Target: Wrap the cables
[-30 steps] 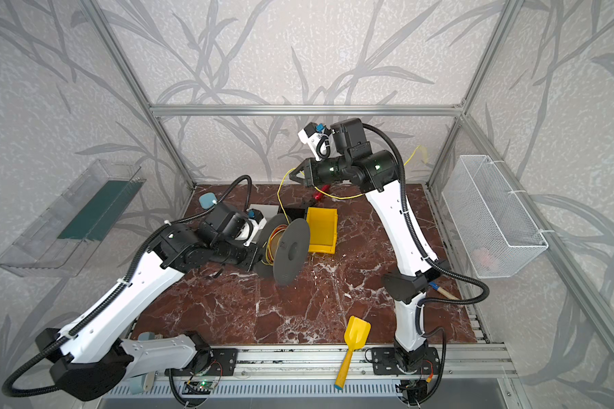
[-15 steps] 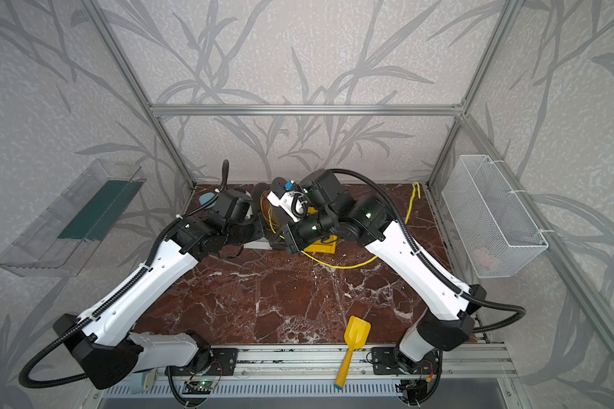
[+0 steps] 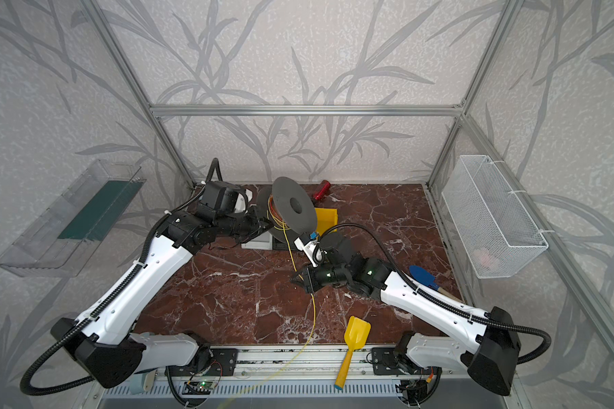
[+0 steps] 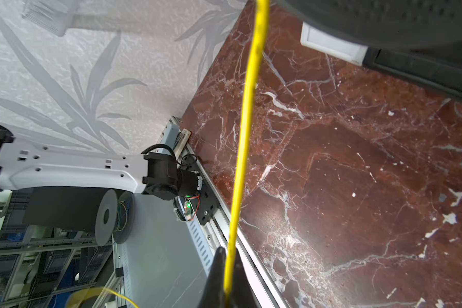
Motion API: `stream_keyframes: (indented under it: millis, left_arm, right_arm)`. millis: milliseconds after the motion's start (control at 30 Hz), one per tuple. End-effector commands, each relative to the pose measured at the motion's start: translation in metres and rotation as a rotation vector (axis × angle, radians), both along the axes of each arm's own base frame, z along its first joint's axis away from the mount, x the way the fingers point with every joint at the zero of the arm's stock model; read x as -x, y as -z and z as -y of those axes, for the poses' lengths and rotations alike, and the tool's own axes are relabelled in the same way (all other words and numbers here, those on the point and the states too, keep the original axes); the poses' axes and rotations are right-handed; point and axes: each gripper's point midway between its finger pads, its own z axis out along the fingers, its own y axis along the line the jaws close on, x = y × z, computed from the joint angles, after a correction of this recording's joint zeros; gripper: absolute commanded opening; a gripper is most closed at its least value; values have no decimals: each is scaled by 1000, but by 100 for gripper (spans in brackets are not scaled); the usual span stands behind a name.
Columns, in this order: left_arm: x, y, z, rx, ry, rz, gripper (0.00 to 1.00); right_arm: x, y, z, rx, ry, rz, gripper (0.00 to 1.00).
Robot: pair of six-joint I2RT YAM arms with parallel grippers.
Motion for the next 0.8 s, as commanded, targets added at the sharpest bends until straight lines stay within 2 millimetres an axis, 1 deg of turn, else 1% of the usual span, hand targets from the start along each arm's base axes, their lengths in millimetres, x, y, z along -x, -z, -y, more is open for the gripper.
stream_keyframes:
  millis: [0,67,133,167,267,333,400,467,500,533,633,767]
  left_arm:
    - [-32,-100,-13,163,-109,321,0]
    - [-24,-92,-17,140,-109,313,0]
    - [-17,-87,-23,129,-125,307,0]
    - [-15,-87,-26,131,-134,311,0]
    - [-11,-91,-27,147,-134,322,0]
    - [-10,-98,-27,153,-134,330,0]
    - [-9,-102,-27,155,-131,334,0]
    - [-9,-103,-26,160,-126,336,0]
    - [-8,-104,-25,164,-124,337,0]
    - [-9,-103,-25,164,-124,333,0]
    - [-9,-102,-24,168,-125,332,0]
    - [-10,-102,-21,179,-115,330,0]
  right_arm:
    - [47,34,7,67,-135,-149,0]
    - [45,38,4,73,-130,-145,0]
    - [40,48,6,109,-101,-131,0]
    - [38,54,6,127,-91,-123,0]
    - [38,75,7,166,-81,-128,0]
    - [42,88,5,179,-85,-140,4]
    - [45,97,4,188,-82,-143,5]
    - [42,100,2,183,-68,-131,5]
    - [47,100,-1,185,-79,-117,5]
    - [47,100,-2,188,-76,-106,6]
    - [44,100,-5,190,-64,-86,10]
    - [40,97,-13,174,-58,-58,10]
